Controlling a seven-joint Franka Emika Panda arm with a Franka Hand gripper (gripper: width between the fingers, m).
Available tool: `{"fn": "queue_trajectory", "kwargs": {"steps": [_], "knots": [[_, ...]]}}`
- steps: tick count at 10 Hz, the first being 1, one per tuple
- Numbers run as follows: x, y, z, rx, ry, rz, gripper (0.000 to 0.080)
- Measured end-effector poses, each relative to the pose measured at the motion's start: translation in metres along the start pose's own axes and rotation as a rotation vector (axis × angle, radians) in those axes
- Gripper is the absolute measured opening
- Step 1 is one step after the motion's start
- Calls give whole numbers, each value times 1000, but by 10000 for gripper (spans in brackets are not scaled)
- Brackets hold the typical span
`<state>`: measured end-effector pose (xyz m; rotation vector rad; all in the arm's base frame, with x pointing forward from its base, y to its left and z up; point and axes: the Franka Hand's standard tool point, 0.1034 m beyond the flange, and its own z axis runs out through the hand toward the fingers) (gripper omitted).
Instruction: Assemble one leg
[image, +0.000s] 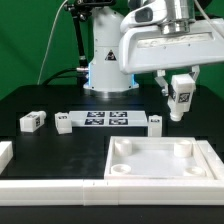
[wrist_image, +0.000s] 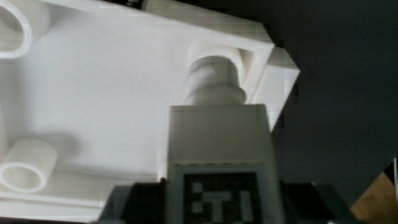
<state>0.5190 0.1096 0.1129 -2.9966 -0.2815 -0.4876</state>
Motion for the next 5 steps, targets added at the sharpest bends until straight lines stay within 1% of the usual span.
{"fn": "queue_trajectory", "kwargs": {"steps": [2, 3, 5], "knots": [[42, 9, 11, 6, 30, -21, 290], [55, 12, 16, 8, 44, -17, 290], [72, 14, 30, 12, 69, -22, 290]]}}
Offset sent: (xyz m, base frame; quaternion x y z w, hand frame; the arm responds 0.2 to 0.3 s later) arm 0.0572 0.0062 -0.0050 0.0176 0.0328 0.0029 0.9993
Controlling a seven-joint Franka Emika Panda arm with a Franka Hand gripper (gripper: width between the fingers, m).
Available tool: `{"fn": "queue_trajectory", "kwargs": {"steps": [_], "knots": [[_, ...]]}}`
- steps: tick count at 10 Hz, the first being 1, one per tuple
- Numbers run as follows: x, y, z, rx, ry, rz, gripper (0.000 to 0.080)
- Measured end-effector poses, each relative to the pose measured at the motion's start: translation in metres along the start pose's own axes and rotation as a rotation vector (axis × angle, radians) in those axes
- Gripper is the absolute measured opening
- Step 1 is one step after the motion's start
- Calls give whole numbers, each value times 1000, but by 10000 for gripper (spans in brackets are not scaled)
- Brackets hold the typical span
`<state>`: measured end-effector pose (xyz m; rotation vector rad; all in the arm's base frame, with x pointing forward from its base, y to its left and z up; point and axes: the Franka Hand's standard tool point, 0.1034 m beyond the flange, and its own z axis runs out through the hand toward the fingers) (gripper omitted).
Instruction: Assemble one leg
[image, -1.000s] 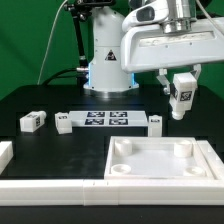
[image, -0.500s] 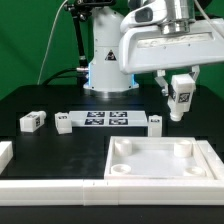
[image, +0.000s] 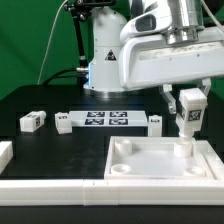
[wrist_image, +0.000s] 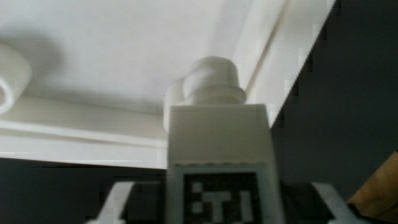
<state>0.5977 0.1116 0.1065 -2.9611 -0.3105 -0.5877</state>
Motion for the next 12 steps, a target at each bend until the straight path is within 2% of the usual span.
{"fn": "queue_trajectory", "kwargs": {"steps": [2, 3, 9, 11, 12], "knots": [[18, -3, 14, 3, 47, -20, 290], [22, -3, 14, 2, 54, -31, 290], [21, 5, 15, -19, 121, -27, 290], [19, 11, 22, -31, 165, -20, 290], [17, 9, 27, -28, 159, -22, 290]]}}
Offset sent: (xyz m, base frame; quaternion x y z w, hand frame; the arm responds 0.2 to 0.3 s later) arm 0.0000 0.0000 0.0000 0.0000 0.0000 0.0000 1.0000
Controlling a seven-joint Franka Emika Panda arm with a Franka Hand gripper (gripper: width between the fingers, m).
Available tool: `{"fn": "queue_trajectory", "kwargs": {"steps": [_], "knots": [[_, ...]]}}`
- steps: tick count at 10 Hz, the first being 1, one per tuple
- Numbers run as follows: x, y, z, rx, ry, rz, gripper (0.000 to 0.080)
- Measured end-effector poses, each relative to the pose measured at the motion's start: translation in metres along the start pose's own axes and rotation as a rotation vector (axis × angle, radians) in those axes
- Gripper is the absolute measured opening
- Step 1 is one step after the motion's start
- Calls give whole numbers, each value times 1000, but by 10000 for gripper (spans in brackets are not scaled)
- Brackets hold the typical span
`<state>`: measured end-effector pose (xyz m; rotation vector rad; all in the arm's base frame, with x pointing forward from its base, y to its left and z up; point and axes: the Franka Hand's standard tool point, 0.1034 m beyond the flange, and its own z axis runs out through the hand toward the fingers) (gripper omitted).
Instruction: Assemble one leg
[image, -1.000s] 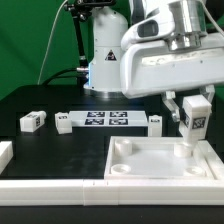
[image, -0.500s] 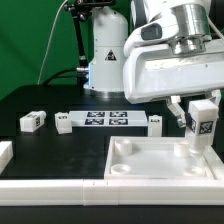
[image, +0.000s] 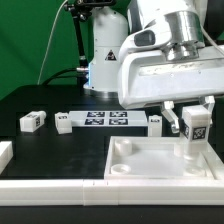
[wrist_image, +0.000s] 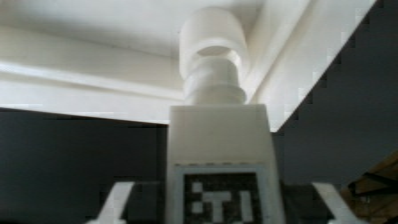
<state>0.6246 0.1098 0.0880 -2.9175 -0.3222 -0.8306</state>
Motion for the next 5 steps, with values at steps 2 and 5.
{"fn": "queue_trajectory", "kwargs": {"steps": [2, 5], "knots": [[-1, 1, 2, -3, 7, 2, 290], [-3, 0, 6, -1, 4, 2, 290]]}}
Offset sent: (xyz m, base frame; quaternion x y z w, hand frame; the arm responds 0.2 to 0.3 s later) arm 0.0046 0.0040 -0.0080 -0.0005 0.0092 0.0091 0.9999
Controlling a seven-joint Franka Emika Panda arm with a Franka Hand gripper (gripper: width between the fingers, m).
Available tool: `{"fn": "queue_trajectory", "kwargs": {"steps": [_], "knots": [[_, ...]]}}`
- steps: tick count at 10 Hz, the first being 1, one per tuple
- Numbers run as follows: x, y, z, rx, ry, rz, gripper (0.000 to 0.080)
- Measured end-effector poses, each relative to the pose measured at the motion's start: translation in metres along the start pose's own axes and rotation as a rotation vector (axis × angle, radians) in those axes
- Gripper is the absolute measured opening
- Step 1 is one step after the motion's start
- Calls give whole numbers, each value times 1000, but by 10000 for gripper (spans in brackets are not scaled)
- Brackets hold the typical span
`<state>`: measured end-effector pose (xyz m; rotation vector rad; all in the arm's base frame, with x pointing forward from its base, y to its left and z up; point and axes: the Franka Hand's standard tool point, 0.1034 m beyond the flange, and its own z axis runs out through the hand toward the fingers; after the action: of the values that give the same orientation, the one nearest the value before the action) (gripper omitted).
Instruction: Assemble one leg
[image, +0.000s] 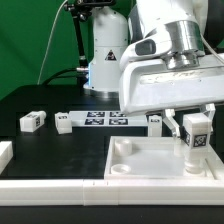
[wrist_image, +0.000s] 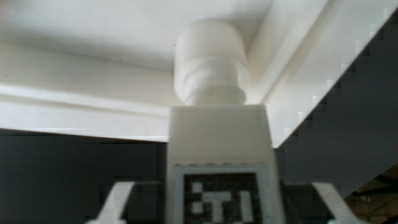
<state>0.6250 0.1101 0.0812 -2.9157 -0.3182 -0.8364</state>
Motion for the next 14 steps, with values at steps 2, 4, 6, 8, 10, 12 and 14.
{"fn": "queue_trajectory", "kwargs": {"steps": [2, 4, 6, 8, 10, 12, 14], "knots": [[0, 0, 1, -1, 8, 0, 290], [1, -1, 2, -4, 23, -1, 290], [-3, -1, 6, -3, 18, 1, 290], [-11, -1, 12, -3, 15, 4, 290], [-13, -1, 13, -7, 26, 5, 290], [-13, -1, 13, -8, 31, 5, 290], [-13, -1, 13, -8, 31, 5, 446]]}}
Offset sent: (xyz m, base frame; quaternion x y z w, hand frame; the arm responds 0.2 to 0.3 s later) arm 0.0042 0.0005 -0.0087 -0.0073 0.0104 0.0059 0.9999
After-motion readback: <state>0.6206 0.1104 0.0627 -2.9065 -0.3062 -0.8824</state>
